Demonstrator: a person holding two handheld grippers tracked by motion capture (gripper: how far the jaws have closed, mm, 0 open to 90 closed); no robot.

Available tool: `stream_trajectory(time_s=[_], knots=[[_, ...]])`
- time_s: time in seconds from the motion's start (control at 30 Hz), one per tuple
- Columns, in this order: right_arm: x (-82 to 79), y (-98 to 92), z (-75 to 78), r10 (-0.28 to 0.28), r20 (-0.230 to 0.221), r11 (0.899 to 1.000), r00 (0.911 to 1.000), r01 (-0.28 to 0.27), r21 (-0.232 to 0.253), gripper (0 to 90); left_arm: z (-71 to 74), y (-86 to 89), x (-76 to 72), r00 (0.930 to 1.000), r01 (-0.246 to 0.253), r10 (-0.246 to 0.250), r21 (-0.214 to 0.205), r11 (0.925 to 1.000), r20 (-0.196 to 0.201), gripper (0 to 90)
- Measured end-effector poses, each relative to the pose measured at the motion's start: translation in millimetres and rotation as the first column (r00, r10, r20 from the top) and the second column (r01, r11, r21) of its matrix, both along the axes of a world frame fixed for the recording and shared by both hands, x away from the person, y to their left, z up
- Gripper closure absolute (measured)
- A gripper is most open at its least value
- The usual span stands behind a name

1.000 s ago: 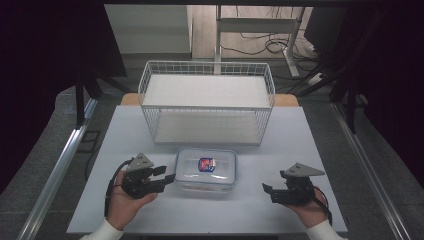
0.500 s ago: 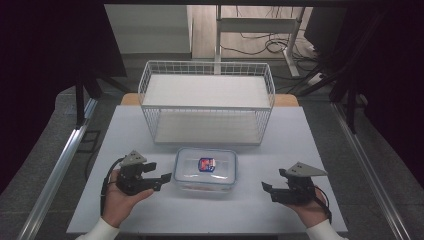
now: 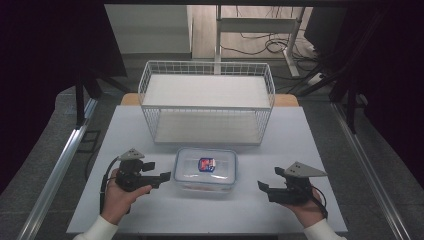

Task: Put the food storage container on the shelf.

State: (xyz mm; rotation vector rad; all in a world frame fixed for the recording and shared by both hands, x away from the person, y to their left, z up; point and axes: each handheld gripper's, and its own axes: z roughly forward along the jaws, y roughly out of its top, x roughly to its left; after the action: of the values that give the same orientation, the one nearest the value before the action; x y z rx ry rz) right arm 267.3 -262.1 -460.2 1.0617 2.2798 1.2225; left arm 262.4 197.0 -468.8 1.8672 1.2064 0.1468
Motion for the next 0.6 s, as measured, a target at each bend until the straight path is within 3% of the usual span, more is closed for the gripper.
stream_trajectory(time_s=[0.23, 0.33, 0.4, 0.6], knots=[[2.7, 3.0, -1.2, 0.005, -0.026, 0.999, 0.9996, -0.004, 0.036, 20.1, -1.9, 1.1, 4.0, 0.9999, -0.001, 0.001, -0.025, 0.9997, -0.011, 20.3], [6.9, 9.6, -2.8, 0.022, -0.065, 0.997, 0.9977, -0.018, 0.073, 20.1, -4.9, -1.5, 7.7, 0.9998, 0.004, -0.004, -0.022, 0.9998, -0.022, 20.2], [8.7, 12.2, -3.9, 0.03, -0.089, 0.996, 0.9956, -0.022, 0.092, 20.0, -6.7, -2.2, 10.9, 0.9994, 0.005, -0.006, -0.04, 0.9992, -0.033, 20.0], [12.9, 17.4, -4.9, 0.038, -0.102, 0.995, 0.9941, -0.028, 0.098, 19.7, -14.2, -4.3, 26.6, 0.9969, 0.019, -0.026, -0.097, 0.9951, -0.075, 16.6]])
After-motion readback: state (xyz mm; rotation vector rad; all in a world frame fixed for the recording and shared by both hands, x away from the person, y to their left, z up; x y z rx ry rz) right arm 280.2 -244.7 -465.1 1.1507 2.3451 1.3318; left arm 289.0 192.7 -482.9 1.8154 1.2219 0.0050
